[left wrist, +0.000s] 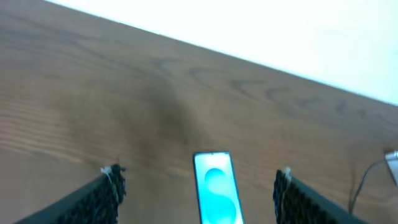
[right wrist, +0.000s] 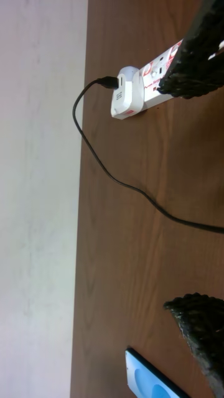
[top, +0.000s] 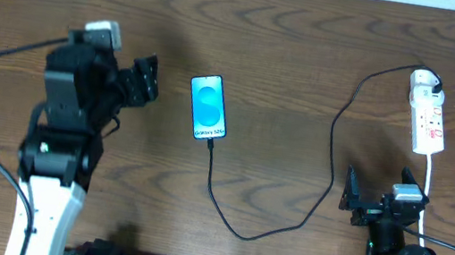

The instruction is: Plug charger to phone and switch on socket

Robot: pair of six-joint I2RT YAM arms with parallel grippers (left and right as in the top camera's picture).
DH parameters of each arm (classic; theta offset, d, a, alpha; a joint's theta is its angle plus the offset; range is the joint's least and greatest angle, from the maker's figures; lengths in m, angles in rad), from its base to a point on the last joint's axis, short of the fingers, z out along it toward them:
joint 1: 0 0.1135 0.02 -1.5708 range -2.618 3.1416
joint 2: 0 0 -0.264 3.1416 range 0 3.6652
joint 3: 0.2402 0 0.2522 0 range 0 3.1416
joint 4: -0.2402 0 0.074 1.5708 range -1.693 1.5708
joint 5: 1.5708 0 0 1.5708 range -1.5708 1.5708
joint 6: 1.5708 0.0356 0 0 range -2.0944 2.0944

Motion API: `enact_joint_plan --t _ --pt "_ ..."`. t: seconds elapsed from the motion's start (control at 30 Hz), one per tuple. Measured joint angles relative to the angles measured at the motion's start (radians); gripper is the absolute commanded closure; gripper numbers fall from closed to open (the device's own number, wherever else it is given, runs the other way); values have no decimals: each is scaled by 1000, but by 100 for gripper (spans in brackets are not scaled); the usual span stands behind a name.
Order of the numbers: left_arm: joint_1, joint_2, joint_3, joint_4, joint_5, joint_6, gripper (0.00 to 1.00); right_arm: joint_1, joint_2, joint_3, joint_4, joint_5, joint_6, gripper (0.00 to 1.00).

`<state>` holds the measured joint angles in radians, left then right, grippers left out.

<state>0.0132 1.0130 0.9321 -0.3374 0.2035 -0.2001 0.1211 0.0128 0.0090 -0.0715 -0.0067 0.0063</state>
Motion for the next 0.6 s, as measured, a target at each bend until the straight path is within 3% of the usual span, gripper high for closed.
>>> enact_joint_plan --t 0.23,0.57,0.6 --pt "0 -181 -269 226 0 40 22 0 -1 0 0 0 0 1" --pt "0 -442 -584 412 -1 130 22 0 -1 0 0 0 0 1" --pt "0 -465 -610 425 -1 139 2 0 -1 0 -1 0 0 1"
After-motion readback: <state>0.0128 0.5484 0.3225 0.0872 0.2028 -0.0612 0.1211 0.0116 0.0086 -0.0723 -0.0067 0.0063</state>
